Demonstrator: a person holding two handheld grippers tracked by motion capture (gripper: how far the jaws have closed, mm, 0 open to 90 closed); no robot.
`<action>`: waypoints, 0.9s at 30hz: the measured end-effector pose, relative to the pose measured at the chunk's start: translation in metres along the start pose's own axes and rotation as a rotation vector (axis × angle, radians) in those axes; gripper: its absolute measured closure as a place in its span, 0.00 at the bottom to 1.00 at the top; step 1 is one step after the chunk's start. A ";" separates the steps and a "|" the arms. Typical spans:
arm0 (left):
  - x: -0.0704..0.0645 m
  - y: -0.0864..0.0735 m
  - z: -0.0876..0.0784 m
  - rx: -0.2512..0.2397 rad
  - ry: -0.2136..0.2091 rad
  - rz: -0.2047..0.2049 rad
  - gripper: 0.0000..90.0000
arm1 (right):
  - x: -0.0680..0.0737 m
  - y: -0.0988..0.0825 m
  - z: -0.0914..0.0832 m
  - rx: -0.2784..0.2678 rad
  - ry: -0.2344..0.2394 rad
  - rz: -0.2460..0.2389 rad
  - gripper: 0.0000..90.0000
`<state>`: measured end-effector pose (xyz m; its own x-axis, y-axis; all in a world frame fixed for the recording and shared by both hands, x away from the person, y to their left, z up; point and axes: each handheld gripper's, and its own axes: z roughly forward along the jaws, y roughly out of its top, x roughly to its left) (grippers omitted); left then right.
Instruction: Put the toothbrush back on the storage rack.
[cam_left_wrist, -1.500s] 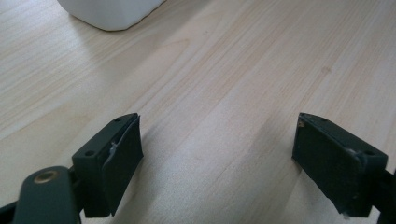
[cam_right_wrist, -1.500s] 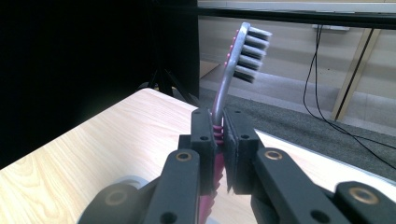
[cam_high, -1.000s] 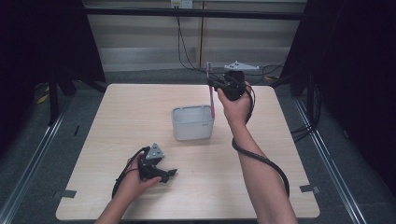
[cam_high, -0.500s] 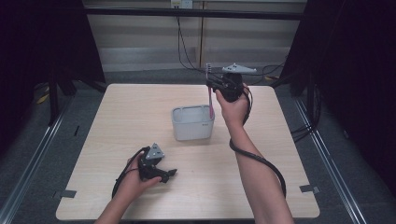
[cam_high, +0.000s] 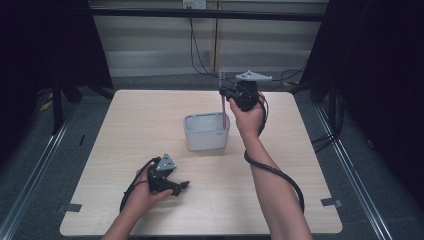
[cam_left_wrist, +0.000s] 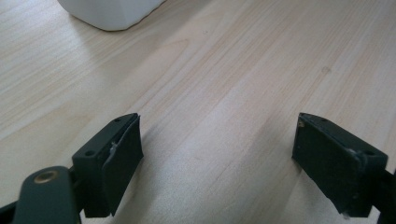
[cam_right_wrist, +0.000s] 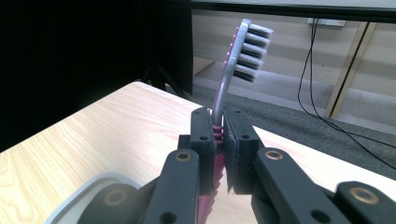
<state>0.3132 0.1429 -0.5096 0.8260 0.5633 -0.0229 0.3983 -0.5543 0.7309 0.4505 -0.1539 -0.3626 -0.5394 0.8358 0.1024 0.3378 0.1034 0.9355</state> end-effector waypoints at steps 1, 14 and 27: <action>0.000 0.000 0.000 0.000 0.002 0.000 0.17 | 0.000 0.000 0.000 0.002 -0.002 -0.003 0.92; 0.000 0.000 0.000 0.000 0.002 0.001 0.17 | -0.001 0.004 0.002 -0.011 -0.001 -0.002 0.92; 0.000 0.000 0.000 -0.002 -0.002 0.001 0.17 | 0.003 -0.006 0.002 0.004 -0.003 -0.017 0.92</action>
<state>0.3129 0.1429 -0.5097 0.8271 0.5616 -0.0235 0.3968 -0.5536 0.7322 0.4483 -0.1512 -0.3690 -0.5430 0.8353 0.0858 0.3322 0.1198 0.9356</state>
